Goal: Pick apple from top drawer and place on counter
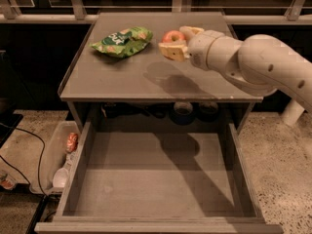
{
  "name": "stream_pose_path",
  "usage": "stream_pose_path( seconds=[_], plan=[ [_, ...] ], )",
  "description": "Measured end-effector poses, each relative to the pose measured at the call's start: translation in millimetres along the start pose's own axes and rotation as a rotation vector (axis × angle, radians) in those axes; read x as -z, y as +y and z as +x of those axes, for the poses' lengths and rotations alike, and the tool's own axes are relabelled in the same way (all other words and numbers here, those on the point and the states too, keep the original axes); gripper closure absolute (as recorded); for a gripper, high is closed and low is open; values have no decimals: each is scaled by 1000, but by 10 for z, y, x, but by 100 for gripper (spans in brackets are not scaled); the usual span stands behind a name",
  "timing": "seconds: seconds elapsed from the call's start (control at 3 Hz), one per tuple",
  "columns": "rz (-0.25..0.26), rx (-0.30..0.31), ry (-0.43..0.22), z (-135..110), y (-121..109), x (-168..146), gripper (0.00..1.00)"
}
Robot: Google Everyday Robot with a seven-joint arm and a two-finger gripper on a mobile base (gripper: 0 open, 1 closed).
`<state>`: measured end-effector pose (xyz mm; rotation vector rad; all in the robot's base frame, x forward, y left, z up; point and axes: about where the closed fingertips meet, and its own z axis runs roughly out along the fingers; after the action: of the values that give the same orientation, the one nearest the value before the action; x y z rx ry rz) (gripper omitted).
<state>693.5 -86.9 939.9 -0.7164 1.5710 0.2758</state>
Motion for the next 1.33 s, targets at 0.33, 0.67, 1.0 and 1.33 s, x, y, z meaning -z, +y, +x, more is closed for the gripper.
stream_pose_path(
  seconds=[0.33,0.67,1.0,1.33],
  plan=[
    [-70,-31,21,73,-11,-245,100],
    [-151,-59,62,193,61,-392,100],
    [-203,-84,97,365,236,-425,100],
    [-238,-97,126,530,429,-457,100]
  ],
)
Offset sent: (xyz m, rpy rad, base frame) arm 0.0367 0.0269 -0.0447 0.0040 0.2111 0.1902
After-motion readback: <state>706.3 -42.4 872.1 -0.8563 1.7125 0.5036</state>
